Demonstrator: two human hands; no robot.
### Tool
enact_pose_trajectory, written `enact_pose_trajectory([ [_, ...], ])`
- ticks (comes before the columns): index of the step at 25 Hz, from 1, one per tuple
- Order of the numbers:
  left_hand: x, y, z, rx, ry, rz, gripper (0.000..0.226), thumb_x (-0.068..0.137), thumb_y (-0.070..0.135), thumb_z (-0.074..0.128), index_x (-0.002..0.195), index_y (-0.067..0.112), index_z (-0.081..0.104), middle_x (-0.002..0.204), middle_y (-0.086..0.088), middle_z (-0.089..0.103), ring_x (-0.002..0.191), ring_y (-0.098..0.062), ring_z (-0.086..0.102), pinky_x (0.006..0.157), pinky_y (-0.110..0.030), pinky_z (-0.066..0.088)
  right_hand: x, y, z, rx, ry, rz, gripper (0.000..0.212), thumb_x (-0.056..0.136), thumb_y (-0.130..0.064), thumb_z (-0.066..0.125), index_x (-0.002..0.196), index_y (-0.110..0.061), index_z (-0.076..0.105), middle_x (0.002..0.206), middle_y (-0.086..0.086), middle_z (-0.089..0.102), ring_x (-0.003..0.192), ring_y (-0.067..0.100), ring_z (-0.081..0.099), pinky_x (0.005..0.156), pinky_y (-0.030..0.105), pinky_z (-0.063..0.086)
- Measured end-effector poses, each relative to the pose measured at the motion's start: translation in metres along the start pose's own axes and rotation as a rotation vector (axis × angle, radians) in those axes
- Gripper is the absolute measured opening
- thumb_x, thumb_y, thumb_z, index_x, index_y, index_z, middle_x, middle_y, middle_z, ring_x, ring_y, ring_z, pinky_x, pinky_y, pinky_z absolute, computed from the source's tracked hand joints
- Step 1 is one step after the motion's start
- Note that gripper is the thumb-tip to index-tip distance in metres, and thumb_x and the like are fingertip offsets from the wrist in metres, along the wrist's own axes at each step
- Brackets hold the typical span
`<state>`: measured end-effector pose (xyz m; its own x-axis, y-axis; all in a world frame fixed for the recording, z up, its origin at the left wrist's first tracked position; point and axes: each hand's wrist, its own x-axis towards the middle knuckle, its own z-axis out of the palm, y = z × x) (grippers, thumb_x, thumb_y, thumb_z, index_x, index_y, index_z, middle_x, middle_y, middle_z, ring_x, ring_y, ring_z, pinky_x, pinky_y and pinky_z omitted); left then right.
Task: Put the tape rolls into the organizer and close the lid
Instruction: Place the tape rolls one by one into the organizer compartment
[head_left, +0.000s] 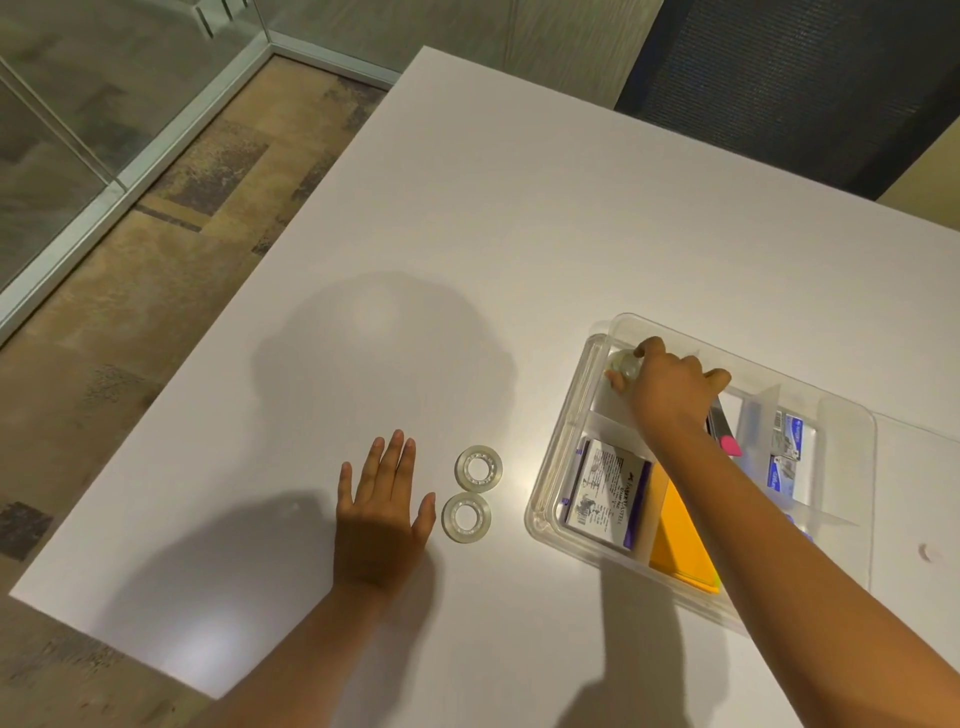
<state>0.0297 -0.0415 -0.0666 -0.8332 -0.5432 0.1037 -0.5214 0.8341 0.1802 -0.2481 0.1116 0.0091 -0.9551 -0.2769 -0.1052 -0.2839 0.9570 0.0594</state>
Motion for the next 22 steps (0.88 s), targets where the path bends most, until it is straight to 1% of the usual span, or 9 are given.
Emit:
enact_pose_trajectory([
  [6, -0.001, 0.000, 0.000, 0.003, 0.010, 0.004, 0.055, 0.088, 0.038, 0.037, 0.134, 0.009, 0.045, 0.142, -0.010, 0.047, 0.131, -0.028, 0.044, 0.105, -0.053, 0.035, 0.002, -0.003, -0.005, 0.019, -0.035, 0.020, 0.048, 0.086, -0.053, 0.051, 0.114, -0.015, 0.050, 0.096, 0.011, 0.069, 0.102, 0.033, 0.055, 0.090, 0.044, 0.032],
  [8, -0.001, 0.000, 0.000, 0.002, 0.020, 0.004, 0.054, 0.089, 0.038, 0.037, 0.134, 0.010, 0.045, 0.142, -0.010, 0.047, 0.131, -0.027, 0.044, 0.105, -0.053, 0.034, -0.003, -0.001, -0.013, 0.069, -0.034, 0.040, 0.046, 0.086, -0.051, 0.052, 0.115, -0.015, 0.051, 0.099, 0.012, 0.069, 0.103, 0.033, 0.055, 0.089, 0.044, 0.032],
  [10, -0.001, 0.000, 0.000, 0.004, 0.029, 0.009, 0.053, 0.090, 0.037, 0.037, 0.134, 0.010, 0.045, 0.142, -0.010, 0.047, 0.131, -0.027, 0.043, 0.106, -0.053, 0.034, -0.010, -0.003, -0.023, 0.134, 0.016, 0.040, 0.042, 0.087, -0.045, 0.054, 0.116, -0.015, 0.052, 0.104, 0.013, 0.068, 0.104, 0.035, 0.054, 0.089, 0.044, 0.032],
  [14, -0.002, 0.000, 0.001, 0.000, 0.057, 0.014, 0.053, 0.090, 0.037, 0.038, 0.135, 0.010, 0.044, 0.142, -0.010, 0.047, 0.132, -0.026, 0.042, 0.107, -0.052, 0.034, -0.048, -0.034, -0.039, 0.246, 0.207, -0.163, 0.033, 0.084, -0.034, 0.060, 0.112, -0.019, 0.056, 0.110, 0.009, 0.065, 0.105, 0.032, 0.054, 0.088, 0.043, 0.028],
  [16, -0.002, 0.000, 0.002, 0.002, 0.073, 0.012, 0.052, 0.091, 0.037, 0.038, 0.136, 0.010, 0.044, 0.142, -0.009, 0.046, 0.133, -0.026, 0.042, 0.107, -0.051, 0.033, -0.070, -0.056, -0.040, 0.292, 0.227, -0.313, 0.030, 0.083, -0.030, 0.061, 0.111, -0.020, 0.059, 0.111, 0.007, 0.065, 0.103, 0.031, 0.056, 0.088, 0.042, 0.029],
  [17, -0.002, -0.001, 0.002, 0.009, 0.080, 0.013, 0.052, 0.091, 0.037, 0.038, 0.136, 0.010, 0.043, 0.142, -0.009, 0.046, 0.133, -0.026, 0.042, 0.107, -0.051, 0.033, -0.080, -0.065, -0.038, 0.300, 0.171, -0.403, 0.030, 0.084, -0.028, 0.060, 0.113, -0.021, 0.059, 0.114, 0.006, 0.065, 0.103, 0.030, 0.057, 0.090, 0.042, 0.030],
  [19, -0.002, -0.001, 0.004, 0.031, 0.094, 0.019, 0.052, 0.091, 0.037, 0.039, 0.135, 0.010, 0.044, 0.142, -0.010, 0.046, 0.132, -0.026, 0.042, 0.107, -0.051, 0.034, -0.097, -0.082, -0.027, 0.250, -0.030, -0.575, 0.035, 0.087, -0.027, 0.053, 0.122, -0.023, 0.054, 0.125, 0.005, 0.059, 0.109, 0.028, 0.056, 0.098, 0.041, 0.026],
  [20, -0.002, -0.002, 0.005, 0.042, 0.102, 0.023, 0.052, 0.091, 0.037, 0.040, 0.135, 0.010, 0.044, 0.141, -0.010, 0.047, 0.132, -0.027, 0.043, 0.107, -0.052, 0.035, -0.104, -0.089, -0.019, 0.205, -0.110, -0.625, 0.037, 0.089, -0.028, 0.050, 0.126, -0.024, 0.050, 0.129, 0.005, 0.056, 0.111, 0.027, 0.054, 0.102, 0.041, 0.022],
  [22, -0.003, -0.002, 0.005, 0.054, 0.117, 0.036, 0.052, 0.090, 0.038, 0.043, 0.134, 0.009, 0.046, 0.140, -0.011, 0.048, 0.130, -0.027, 0.044, 0.106, -0.053, 0.037, -0.117, -0.096, -0.004, 0.116, -0.177, -0.644, 0.037, 0.092, -0.032, 0.046, 0.127, -0.022, 0.046, 0.126, 0.006, 0.055, 0.110, 0.029, 0.053, 0.108, 0.044, 0.018],
])
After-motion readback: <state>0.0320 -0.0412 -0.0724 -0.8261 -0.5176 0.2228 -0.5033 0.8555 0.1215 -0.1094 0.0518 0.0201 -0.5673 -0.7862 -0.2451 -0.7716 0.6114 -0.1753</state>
